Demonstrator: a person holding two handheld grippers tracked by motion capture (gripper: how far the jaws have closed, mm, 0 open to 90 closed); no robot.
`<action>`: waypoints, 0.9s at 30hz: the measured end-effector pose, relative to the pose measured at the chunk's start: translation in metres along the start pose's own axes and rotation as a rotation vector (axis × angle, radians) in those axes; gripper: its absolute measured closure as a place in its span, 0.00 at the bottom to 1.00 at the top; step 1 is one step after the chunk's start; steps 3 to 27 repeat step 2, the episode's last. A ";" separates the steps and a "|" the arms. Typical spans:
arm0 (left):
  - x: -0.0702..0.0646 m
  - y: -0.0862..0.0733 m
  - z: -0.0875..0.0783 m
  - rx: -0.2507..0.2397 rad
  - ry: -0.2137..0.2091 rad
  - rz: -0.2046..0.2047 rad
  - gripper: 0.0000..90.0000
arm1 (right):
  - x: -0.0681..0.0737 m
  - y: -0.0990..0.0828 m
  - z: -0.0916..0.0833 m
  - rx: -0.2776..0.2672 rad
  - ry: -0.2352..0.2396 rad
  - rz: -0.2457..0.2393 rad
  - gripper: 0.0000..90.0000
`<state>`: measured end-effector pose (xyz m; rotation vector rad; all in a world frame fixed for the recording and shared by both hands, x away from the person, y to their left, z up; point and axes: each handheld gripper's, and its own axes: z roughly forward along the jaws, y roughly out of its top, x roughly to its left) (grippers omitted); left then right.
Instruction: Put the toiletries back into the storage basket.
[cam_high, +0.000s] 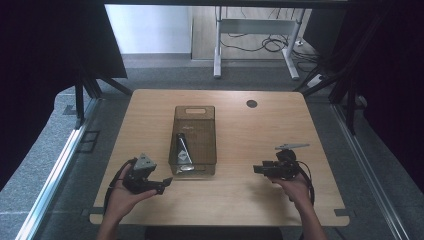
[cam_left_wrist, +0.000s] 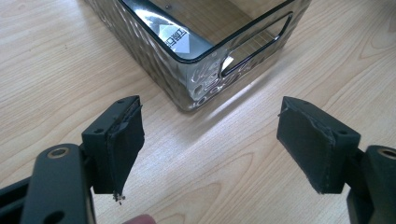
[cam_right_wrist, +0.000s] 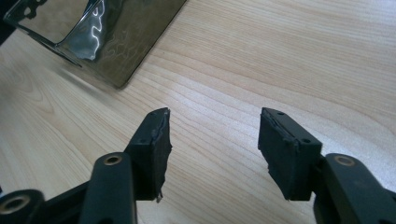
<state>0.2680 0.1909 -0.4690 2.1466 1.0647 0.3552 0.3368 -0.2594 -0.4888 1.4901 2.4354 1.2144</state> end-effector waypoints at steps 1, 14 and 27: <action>0.000 0.000 0.000 0.000 0.000 0.000 0.26 | 0.001 0.000 0.001 -0.003 -0.006 -0.008 0.47; 0.001 0.000 -0.001 -0.002 0.002 0.000 0.26 | 0.001 0.000 0.002 -0.001 -0.016 -0.015 0.45; 0.001 0.000 -0.001 -0.002 0.002 0.000 0.26 | 0.001 0.000 0.002 -0.001 -0.016 -0.015 0.45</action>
